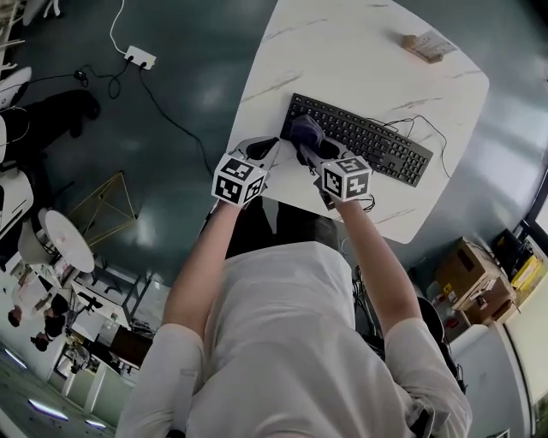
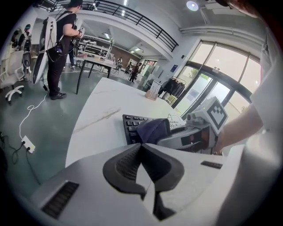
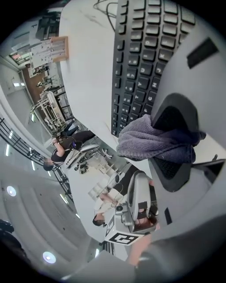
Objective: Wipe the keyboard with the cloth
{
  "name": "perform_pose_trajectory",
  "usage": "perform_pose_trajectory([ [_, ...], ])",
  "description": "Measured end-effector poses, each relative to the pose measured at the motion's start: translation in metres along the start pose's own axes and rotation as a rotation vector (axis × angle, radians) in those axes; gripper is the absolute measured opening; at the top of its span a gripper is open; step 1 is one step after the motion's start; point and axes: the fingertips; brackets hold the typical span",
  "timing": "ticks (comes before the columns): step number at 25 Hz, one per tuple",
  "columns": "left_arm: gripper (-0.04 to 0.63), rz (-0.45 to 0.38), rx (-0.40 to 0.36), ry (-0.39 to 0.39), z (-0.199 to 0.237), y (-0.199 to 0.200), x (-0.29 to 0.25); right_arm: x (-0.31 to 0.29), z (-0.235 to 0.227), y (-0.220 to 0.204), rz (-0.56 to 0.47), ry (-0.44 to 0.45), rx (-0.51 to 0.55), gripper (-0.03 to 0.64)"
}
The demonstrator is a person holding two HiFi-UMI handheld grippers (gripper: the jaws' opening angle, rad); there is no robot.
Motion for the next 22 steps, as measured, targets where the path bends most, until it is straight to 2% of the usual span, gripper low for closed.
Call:
perform_pose_trajectory([
  [10, 0.008, 0.101, -0.038, -0.014, 0.003, -0.011, -0.033, 0.039, -0.041, -0.014, -0.035, -0.082, -0.067, 0.153],
  [15, 0.008, 0.13, -0.067, -0.026, 0.0, -0.011, -0.041, 0.066, -0.069, -0.024, -0.04, -0.151, -0.04, 0.153],
  [22, 0.008, 0.174, -0.092, -0.025, 0.006, -0.011, -0.047, 0.114, -0.121, -0.044, -0.047, -0.249, -0.085, 0.153],
])
Point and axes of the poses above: the fingertips, and each gripper's own axes: x backward along the fingers, z to its left, y out of its top, and after that the axes turned 7 degrees about -y, right-handed
